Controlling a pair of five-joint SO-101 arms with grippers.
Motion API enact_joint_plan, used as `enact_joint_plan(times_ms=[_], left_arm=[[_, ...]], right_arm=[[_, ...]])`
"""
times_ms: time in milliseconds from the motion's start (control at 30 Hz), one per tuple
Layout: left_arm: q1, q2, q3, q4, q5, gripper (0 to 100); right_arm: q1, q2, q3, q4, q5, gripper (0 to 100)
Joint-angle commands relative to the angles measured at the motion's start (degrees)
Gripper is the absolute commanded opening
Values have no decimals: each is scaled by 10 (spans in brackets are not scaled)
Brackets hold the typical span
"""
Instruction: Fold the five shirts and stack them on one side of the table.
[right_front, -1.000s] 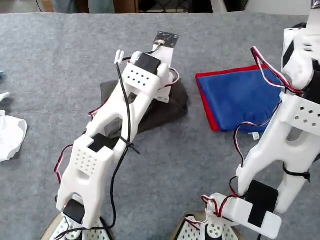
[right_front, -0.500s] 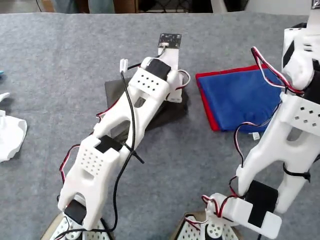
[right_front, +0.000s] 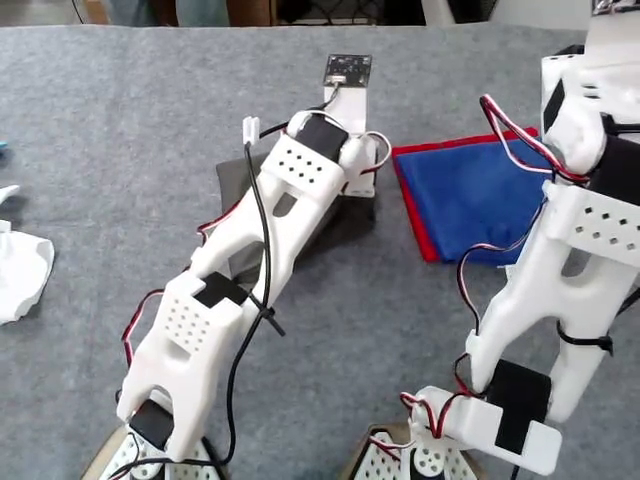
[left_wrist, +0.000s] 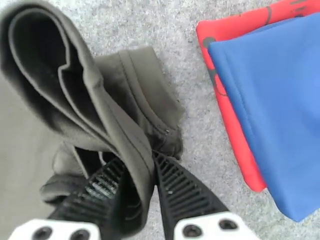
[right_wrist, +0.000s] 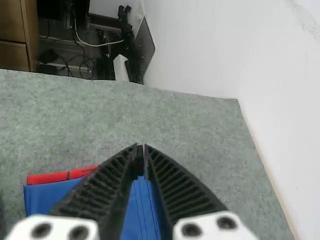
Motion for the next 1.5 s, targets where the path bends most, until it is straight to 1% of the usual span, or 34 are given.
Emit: enact_joint_plan(times_ms=[0, 267, 300, 433, 467, 533, 633, 767, 800, 833, 967, 1000, 1033, 1067, 1133, 1200, 1367, 1467], left_arm=[[16, -9, -30, -21, 4, 30], [28, 15, -35, -25, 2, 36], [26, 18, -35, -25, 3, 58], [16, 19, -36, -24, 4, 221], [12, 18, -38, -24, 7, 245], [0, 18, -61, -14, 16, 244], [-22, 10, -145, 47, 16, 241], [-70, -30, -327, 185, 16, 241], [-91, -34, -369, 205, 15, 229], [-116, -29, -378, 206, 14, 201], [-222, 21, -341, 204, 18, 23], [-238, 46, -320, 200, 28, 30], [-247, 73, -298, 183, 40, 52], [-257, 105, -279, 162, 45, 53], [-279, 173, -240, 113, 40, 27], [-309, 239, -219, 78, 41, 30], [-428, 263, -338, 77, 41, 29], [-471, 267, -340, 47, 40, 29]], right_arm=[[-9, -9, 0, -11, -3, 15], [-8, -10, 0, -11, -3, 15], [-8, -10, 0, -11, 3, 15], [-9, -7, 0, -11, 68, 15], [-9, -6, 0, -11, 71, 15], [-10, -6, 0, -11, 72, 15], [-10, -5, 0, -11, 72, 15], [-21, -5, 5, -25, 72, 15], [-30, -3, 7, -25, 72, 15], [-44, 1, 15, -27, 72, 15], [-127, 49, 43, -50, 76, 15], [-150, 71, 48, -61, 76, 15], [-170, 95, 50, -74, 71, 14], [-186, 117, 51, -88, 62, 14], [-216, 162, 51, -105, 14, 14], [-252, 196, 51, -107, 5, 14], [-349, 276, 46, -84, 0, 14], [-394, 335, 32, -69, -1, 14]])
